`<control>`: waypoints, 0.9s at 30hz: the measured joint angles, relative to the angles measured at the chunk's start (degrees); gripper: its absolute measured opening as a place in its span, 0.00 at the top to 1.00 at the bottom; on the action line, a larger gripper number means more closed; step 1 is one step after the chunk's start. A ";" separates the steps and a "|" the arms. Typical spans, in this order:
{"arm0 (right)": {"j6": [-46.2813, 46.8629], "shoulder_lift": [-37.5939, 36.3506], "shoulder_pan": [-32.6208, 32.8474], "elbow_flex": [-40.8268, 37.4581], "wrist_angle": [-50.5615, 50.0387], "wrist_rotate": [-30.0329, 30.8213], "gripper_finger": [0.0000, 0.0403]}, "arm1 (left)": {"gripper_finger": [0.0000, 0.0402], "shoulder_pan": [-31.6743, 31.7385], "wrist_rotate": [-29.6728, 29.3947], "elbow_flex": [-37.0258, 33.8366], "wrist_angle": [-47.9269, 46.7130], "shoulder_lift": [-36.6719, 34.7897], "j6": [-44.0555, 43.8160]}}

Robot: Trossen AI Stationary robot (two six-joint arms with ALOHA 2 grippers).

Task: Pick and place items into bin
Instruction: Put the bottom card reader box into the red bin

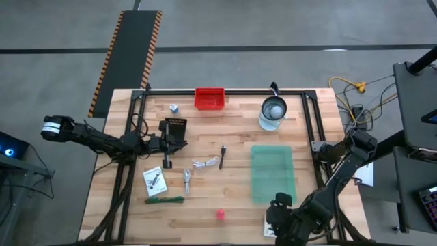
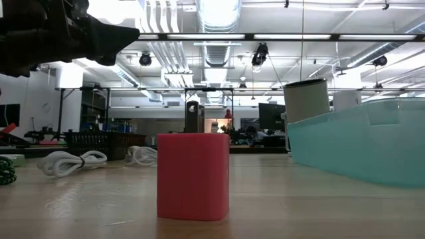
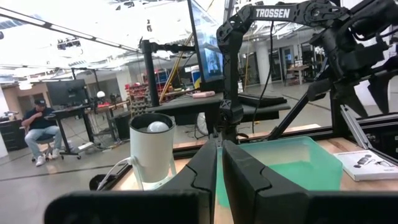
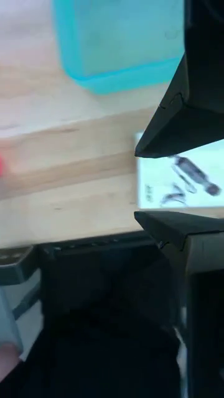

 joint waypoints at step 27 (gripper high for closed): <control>1.31 -0.11 0.01 -0.17 0.76 -2.27 0.66 | 0.97 0.00 -0.01 -0.22 -0.44 0.00 -0.42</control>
